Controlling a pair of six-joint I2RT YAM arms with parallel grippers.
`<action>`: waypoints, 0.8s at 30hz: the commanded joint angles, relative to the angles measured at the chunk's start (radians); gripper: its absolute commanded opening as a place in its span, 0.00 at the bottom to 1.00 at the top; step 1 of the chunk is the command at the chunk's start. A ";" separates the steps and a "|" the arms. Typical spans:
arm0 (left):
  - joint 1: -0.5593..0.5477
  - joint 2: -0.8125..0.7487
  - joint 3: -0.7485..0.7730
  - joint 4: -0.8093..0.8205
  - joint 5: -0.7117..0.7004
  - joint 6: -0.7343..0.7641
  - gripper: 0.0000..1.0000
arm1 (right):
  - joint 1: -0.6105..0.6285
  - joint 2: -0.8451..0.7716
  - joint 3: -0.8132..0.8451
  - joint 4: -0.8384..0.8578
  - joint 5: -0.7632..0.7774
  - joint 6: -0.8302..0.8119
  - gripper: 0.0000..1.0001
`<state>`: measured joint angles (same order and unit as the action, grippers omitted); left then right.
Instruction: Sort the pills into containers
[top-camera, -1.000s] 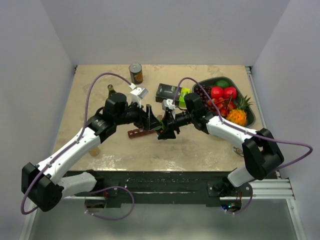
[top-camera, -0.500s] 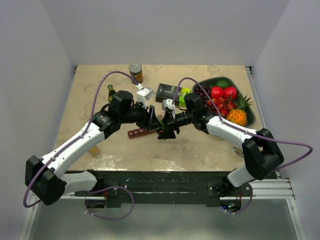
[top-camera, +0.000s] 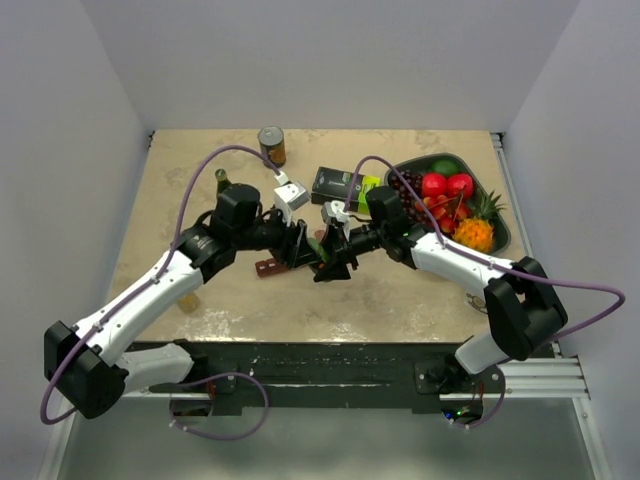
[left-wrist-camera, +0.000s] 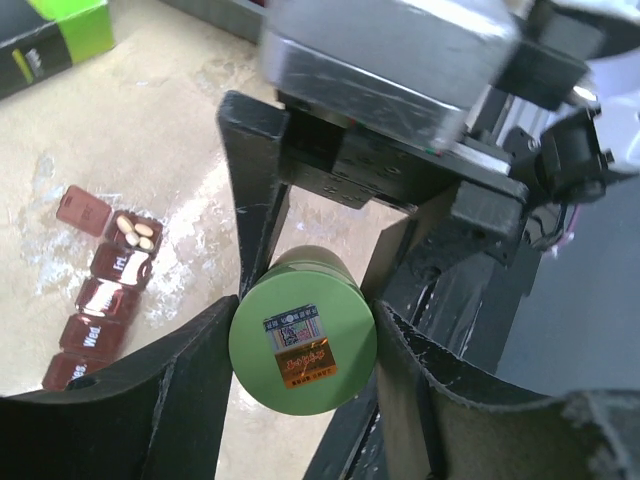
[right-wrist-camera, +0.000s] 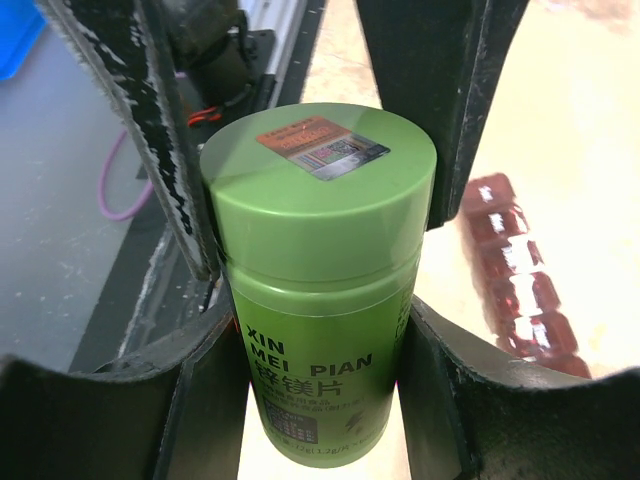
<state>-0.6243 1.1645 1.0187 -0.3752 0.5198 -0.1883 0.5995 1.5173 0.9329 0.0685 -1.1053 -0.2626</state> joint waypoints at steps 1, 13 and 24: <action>-0.003 -0.046 -0.029 -0.025 0.109 0.176 0.00 | -0.013 -0.014 0.038 0.025 -0.059 0.029 0.00; 0.055 -0.060 -0.048 0.013 0.105 0.070 0.00 | -0.012 -0.022 0.032 0.033 -0.047 0.033 0.53; 0.120 -0.126 -0.101 -0.033 0.011 0.024 0.00 | -0.017 -0.035 0.029 0.019 0.033 0.025 0.99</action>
<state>-0.5396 1.0702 0.9203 -0.3981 0.5865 -0.1371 0.5869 1.5169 0.9329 0.0753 -1.1118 -0.2367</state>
